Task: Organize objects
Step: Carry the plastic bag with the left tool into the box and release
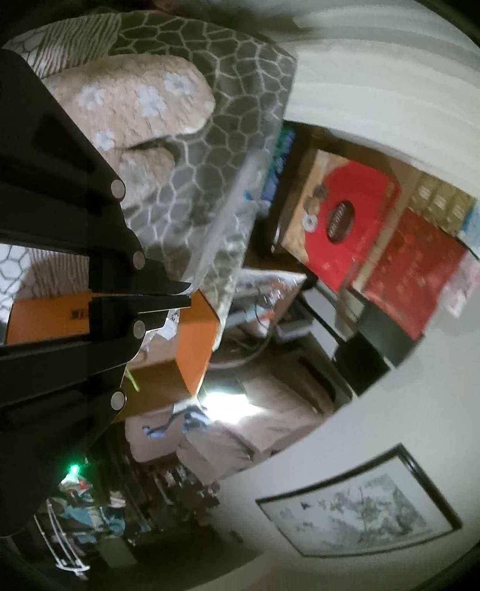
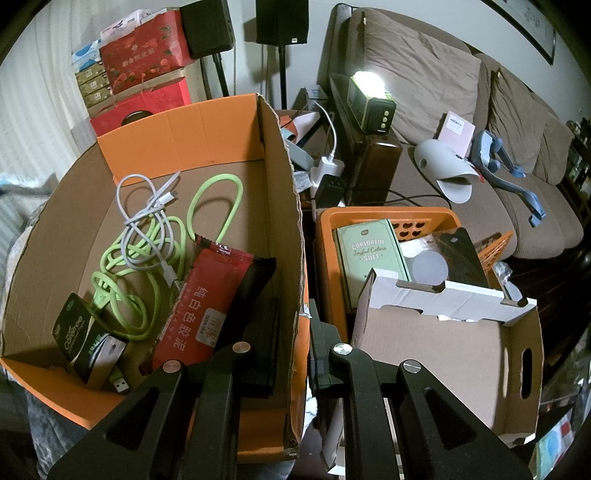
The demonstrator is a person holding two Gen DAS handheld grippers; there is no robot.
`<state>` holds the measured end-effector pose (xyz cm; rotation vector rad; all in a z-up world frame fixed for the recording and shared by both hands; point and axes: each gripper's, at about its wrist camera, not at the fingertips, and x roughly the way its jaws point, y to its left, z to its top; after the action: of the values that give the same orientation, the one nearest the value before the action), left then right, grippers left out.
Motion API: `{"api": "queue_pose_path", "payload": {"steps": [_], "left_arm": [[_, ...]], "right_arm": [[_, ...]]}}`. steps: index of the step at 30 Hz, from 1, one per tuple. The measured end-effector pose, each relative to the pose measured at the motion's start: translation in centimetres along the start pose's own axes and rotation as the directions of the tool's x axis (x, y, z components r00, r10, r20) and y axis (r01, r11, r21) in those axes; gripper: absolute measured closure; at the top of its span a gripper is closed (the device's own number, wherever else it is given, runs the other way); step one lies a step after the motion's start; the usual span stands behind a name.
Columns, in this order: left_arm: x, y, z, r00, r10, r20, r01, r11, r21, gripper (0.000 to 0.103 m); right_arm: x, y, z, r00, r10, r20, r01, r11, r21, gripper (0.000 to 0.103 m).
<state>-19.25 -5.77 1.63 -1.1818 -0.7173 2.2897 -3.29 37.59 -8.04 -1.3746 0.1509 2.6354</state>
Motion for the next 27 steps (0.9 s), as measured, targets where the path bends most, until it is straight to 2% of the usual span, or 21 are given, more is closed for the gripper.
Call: {"api": "queue_pose_path", "payload": {"steps": [11,17,22,27], "left_arm": [[-2.1,-6.5,0.0,0.99,-0.134,0.031,0.13,0.987,0.099,0.103],[-1.8,-10.2,-1.0,0.981,-0.196,0.007,0.193,0.969,0.156,0.103],[-1.2,-13.1,-2.0,0.965,-0.263,-0.021,0.261,0.945,0.198,0.103],[0.3,-15.5,-3.6,0.957,-0.284,-0.06,0.29,0.926,0.242,0.103]], "right_arm": [[0.0,0.0,0.0,1.0,0.0,0.0,0.0,1.0,-0.001,0.092],[0.0,0.0,0.0,1.0,0.0,0.0,0.0,1.0,-0.001,0.092],[0.0,0.0,0.0,1.0,-0.001,0.0,0.001,1.0,0.0,0.092],[0.0,0.1,0.0,1.0,-0.001,0.0,0.001,1.0,0.0,0.092]]}}
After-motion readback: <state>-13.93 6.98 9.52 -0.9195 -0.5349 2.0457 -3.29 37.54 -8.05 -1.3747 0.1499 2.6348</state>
